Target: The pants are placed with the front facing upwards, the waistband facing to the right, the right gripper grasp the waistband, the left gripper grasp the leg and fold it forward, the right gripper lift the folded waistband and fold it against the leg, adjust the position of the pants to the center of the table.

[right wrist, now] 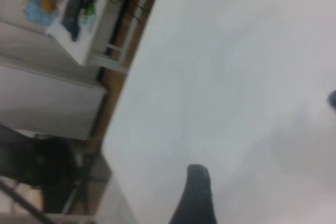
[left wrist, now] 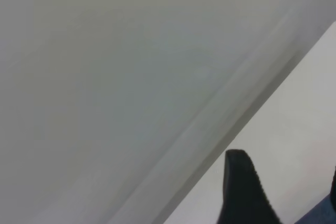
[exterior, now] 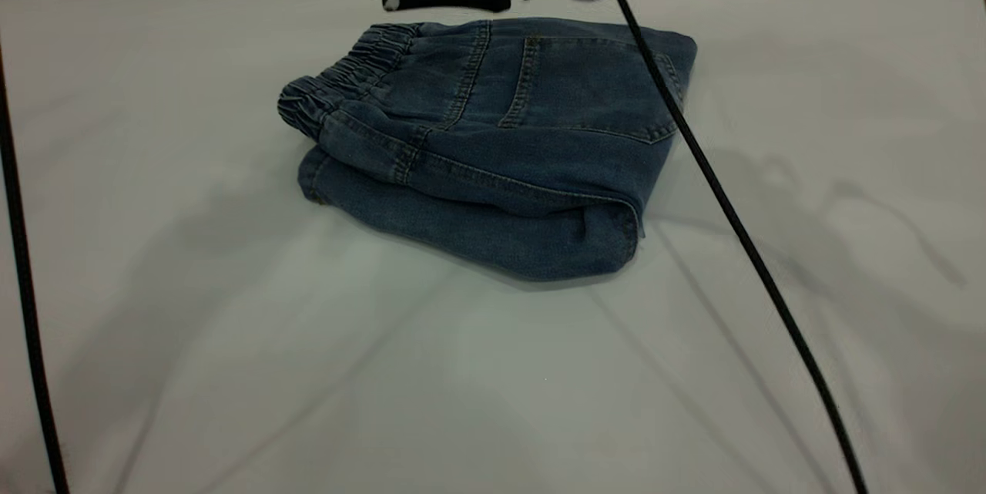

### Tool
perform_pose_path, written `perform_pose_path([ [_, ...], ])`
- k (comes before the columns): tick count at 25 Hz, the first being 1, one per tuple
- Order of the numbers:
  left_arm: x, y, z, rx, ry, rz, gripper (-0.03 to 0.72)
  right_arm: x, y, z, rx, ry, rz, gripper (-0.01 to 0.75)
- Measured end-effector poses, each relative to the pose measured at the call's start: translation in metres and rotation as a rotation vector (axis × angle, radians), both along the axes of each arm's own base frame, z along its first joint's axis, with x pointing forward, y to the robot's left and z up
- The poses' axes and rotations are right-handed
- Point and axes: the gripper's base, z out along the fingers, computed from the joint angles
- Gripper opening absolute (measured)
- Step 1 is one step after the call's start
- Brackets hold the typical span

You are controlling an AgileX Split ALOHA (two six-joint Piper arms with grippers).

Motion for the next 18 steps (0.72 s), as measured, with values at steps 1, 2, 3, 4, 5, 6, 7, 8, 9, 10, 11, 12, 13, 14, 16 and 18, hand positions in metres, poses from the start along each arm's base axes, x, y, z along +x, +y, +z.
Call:
perform_pose_path([
  [1, 0.0, 0.0, 0.0, 0.0, 0.001, -0.002, 0.378, 0.001, 0.0, 0.007, -0.013, 0.001, 0.003, 0.54],
  [2, -0.001, 0.0, 0.001, 0.0, 0.0, -0.002, 0.378, 0.001, 0.0, 0.014, -0.025, -0.007, 0.02, 0.54],
  [3, -0.001, 0.0, 0.001, 0.001, 0.001, -0.004, 0.378, 0.0, 0.001, 0.023, -0.05, -0.022, 0.056, 0.54],
  [4, -0.002, 0.0, 0.001, 0.004, 0.006, -0.011, 0.378, -0.001, 0.001, 0.031, -0.077, -0.03, 0.076, 0.54],
  [5, -0.004, 0.0, 0.002, 0.005, 0.008, -0.017, 0.378, -0.002, 0.0, 0.038, -0.101, -0.032, 0.088, 0.54],
  [6, -0.005, 0.001, 0.005, 0.003, 0.001, -0.017, 0.378, -0.003, -0.002, 0.044, -0.14, -0.043, 0.107, 0.54],
  [7, -0.007, 0.001, 0.008, 0.0, -0.006, -0.016, 0.378, -0.005, -0.004, 0.051, -0.18, -0.048, 0.115, 0.54],
  [8, -0.008, 0.002, 0.011, -0.003, -0.013, -0.015, 0.378, -0.007, -0.007, 0.057, -0.22, -0.046, 0.12, 0.538],
  [9, -0.01, 0.003, 0.014, -0.006, -0.021, -0.015, 0.378, -0.009, -0.009, 0.062, -0.251, -0.036, 0.119, 0.535],
  [10, -0.012, 0.004, 0.017, -0.008, -0.028, -0.014, 0.378, -0.012, -0.011, 0.063, -0.299, -0.028, 0.133, 0.529],
  [11, -0.014, 0.005, 0.019, -0.01, -0.035, -0.014, 0.378, -0.014, -0.014, 0.062, -0.343, -0.013, 0.133, 0.523],
  [12, -0.016, 0.005, 0.022, -0.013, -0.042, -0.014, 0.378, -0.015, -0.017, 0.059, -0.392, 0.013, 0.125, 0.516],
  [13, -0.018, 0.006, 0.025, -0.015, -0.05, -0.015, 0.378, -0.014, -0.02, 0.054, -0.441, 0.036, 0.106, 0.51],
  [14, -0.019, 0.006, 0.027, -0.016, -0.054, -0.015, 0.378, -0.012, -0.023, 0.049, -0.481, 0.051, 0.082, 0.505],
  [16, -0.02, 0.007, 0.028, -0.017, -0.056, -0.017, 0.378, -0.006, -0.029, 0.038, -0.553, 0.076, 0.016, 0.501],
  [18, -0.021, 0.007, 0.029, -0.018, -0.057, -0.017, 0.378, -0.002, -0.031, 0.03, -0.586, 0.091, -0.04, 0.501],
])
